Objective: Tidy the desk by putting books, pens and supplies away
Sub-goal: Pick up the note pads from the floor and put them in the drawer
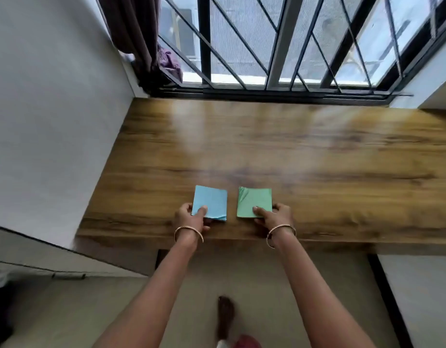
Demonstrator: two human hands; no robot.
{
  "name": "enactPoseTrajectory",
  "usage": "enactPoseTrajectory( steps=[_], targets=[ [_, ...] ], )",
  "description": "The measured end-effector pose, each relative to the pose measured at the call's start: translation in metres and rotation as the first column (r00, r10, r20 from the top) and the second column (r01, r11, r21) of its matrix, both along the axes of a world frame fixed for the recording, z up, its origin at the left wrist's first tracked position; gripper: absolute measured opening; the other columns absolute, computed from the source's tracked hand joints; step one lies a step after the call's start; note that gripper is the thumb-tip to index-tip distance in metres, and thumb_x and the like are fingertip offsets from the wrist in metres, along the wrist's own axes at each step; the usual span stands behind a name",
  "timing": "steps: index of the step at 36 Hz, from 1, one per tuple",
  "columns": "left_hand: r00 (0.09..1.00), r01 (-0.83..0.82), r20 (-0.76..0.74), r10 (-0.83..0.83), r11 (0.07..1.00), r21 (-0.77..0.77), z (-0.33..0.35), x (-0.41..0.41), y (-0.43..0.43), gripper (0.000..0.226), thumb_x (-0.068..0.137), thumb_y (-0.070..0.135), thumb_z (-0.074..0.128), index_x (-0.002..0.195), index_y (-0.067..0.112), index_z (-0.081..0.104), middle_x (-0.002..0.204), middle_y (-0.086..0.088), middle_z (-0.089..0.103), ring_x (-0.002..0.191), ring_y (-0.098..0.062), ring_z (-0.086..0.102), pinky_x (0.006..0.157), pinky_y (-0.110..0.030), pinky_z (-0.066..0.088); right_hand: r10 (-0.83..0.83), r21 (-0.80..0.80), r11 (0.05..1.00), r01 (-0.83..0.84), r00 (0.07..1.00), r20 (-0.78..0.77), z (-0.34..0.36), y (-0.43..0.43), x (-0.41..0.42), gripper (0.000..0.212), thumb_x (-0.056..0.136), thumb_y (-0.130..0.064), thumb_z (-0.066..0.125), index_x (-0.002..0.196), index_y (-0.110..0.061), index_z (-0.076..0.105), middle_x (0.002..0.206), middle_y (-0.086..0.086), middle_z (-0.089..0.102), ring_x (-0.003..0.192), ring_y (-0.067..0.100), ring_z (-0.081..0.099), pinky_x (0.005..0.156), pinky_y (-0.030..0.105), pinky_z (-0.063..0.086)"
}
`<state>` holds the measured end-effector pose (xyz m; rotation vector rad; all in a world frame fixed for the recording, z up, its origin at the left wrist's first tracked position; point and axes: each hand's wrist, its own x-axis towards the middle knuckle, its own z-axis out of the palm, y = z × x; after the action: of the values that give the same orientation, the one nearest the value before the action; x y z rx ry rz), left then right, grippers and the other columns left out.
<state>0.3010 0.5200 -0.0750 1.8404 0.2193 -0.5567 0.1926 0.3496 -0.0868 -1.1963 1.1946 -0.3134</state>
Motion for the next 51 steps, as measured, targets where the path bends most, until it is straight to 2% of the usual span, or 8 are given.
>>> enactPoseTrajectory(
  steps=[8, 18, 22, 25, 27, 32, 38, 51],
  targets=[
    [0.938, 0.068, 0.286, -0.199, 0.909, 0.41, -0.004, 0.001, 0.01, 0.049, 0.067, 0.04, 0.082, 0.101, 0.014, 0.057, 0.096, -0.005, 0.065, 0.085, -0.026, 0.062, 0.067, -0.028, 0.041, 0.066, -0.444, 0.846, -0.297, 0.882, -0.466, 0.009, -0.003, 0.006, 0.061, 0.055, -0.043, 0.09, 0.1, -0.013, 0.062, 0.1, 0.007, 0.068, 0.095, 0.028, 0.064, 0.074, 0.029, 0.046],
    [0.878, 0.08, 0.429, -0.212, 0.948, 0.307, -0.019, -0.045, 0.057, 0.025, 0.084, 0.04, 0.068, 0.075, 0.018, 0.06, 0.065, 0.003, 0.059, 0.06, -0.013, 0.055, 0.055, -0.026, 0.04, -0.033, -0.595, 0.792, -0.137, 0.963, -0.266, 0.015, 0.052, -0.057, 0.028, 0.081, -0.036, 0.074, 0.072, -0.014, 0.06, 0.071, 0.001, 0.062, 0.067, 0.019, 0.057, 0.067, 0.032, 0.046],
    [0.99, 0.138, -0.051, -0.132, 0.981, 0.139, -0.059, -0.062, 0.075, 0.028, 0.094, 0.026, 0.059, 0.07, 0.012, 0.059, 0.051, 0.0, 0.054, 0.038, -0.012, 0.049, 0.042, -0.021, 0.036, 0.063, -0.337, 0.925, -0.177, 0.944, -0.323, -0.032, 0.09, -0.087, 0.034, 0.087, -0.033, 0.068, 0.064, -0.011, 0.059, 0.057, 0.003, 0.061, 0.055, 0.019, 0.056, 0.059, 0.033, 0.045],
    [0.764, -0.19, -0.643, 0.056, 0.971, -0.142, -0.089, -0.058, 0.083, 0.026, 0.097, 0.012, 0.044, 0.079, 0.01, 0.062, 0.053, -0.003, 0.063, 0.032, -0.01, 0.053, 0.035, -0.014, 0.039, -0.009, 0.159, 0.986, 0.053, 0.964, -0.265, -0.077, 0.102, -0.084, 0.031, 0.094, -0.01, 0.058, 0.063, -0.01, 0.059, 0.049, 0.002, 0.058, 0.045, 0.017, 0.053, 0.048, 0.03, 0.045],
    [0.632, -0.392, -0.772, 0.065, 0.886, -0.246, -0.107, -0.049, 0.084, 0.029, 0.101, 0.02, 0.037, 0.097, 0.008, 0.063, 0.096, -0.011, 0.07, 0.059, -0.018, 0.067, 0.053, -0.023, 0.053, -0.129, 0.393, 0.898, 0.198, 0.972, -0.195, -0.093, 0.102, -0.075, 0.026, 0.093, 0.001, 0.051, 0.071, -0.006, 0.061, 0.046, 0.003, 0.06, 0.044, 0.015, 0.056, 0.045, 0.022, 0.045],
    [0.569, -0.594, -0.822, 0.023, 0.703, -0.391, -0.133, -0.03, 0.075, 0.054, 0.099, 0.048, 0.02, 0.139, 0.018, 0.043, 0.154, -0.002, 0.034, 0.143, -0.021, 0.03, 0.112, -0.037, 0.022, -0.428, 0.659, 0.657, 0.366, 0.901, -0.073, -0.125, 0.087, -0.048, 0.033, 0.103, -0.026, 0.038, 0.09, -0.004, 0.059, 0.095, 0.015, 0.063, 0.082, 0.026, 0.057, 0.08, 0.038, 0.047],
    [0.526, -0.698, -0.85, -0.005, 0.568, -0.435, -0.147, -0.016, 0.069, 0.053, 0.092, 0.057, 0.023, 0.116, 0.027, 0.058, 0.15, 0.002, 0.041, 0.145, -0.016, 0.026, 0.117, -0.04, 0.01, -0.648, 0.758, 0.508, 0.41, 0.761, 0.022, -0.146, 0.072, -0.022, 0.027, 0.098, -0.034, 0.048, 0.088, -0.012, 0.06, 0.094, 0.011, 0.062, 0.098, 0.03, 0.058, 0.103, 0.051, 0.041],
    [0.539, -0.611, -0.841, 0.051, 0.711, -0.349, -0.158, -0.039, 0.104, 0.057, 0.092, 0.063, 0.029, 0.086, 0.012, 0.053, 0.113, -0.015, 0.058, 0.102, -0.029, 0.058, 0.106, -0.046, 0.035, -0.677, 0.731, 0.533, 0.427, 0.733, 0.065, -0.157, 0.106, -0.055, 0.027, 0.099, -0.025, 0.041, 0.078, -0.015, 0.055, 0.081, 0.007, 0.054, 0.079, 0.027, 0.054, 0.106, 0.05, 0.04]
  ],
)
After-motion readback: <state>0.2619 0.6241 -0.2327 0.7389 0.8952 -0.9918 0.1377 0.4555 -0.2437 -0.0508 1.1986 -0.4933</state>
